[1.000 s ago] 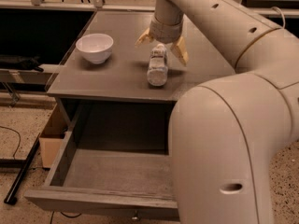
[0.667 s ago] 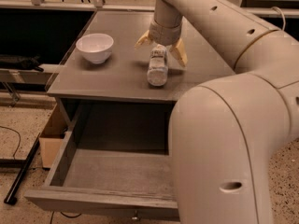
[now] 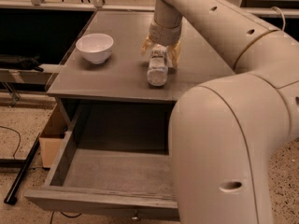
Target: Place blue plastic bottle into top drawer
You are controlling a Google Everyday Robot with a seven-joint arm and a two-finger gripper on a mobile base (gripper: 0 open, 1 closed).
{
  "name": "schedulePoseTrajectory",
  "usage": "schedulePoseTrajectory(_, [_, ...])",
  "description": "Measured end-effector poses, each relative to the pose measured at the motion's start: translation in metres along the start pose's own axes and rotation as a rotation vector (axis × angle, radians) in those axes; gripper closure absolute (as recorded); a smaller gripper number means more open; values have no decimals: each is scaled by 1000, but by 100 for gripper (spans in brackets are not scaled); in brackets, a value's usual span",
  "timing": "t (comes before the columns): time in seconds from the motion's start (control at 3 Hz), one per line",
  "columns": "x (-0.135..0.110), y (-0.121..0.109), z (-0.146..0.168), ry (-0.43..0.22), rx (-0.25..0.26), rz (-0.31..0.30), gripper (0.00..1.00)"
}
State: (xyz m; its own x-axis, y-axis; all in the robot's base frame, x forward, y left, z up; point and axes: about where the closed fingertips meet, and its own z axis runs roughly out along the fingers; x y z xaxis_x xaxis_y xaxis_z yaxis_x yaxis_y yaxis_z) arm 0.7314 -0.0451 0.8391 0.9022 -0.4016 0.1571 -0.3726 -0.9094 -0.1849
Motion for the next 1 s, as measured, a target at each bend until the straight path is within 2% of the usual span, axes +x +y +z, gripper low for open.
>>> schedulePoseTrajectory(0.33, [0, 0, 0, 0, 0, 0, 58])
schedulePoseTrajectory(0.67, [0, 0, 0, 0, 0, 0, 81])
schedulePoseTrajectory(1.0, [0, 0, 0, 0, 0, 0, 100])
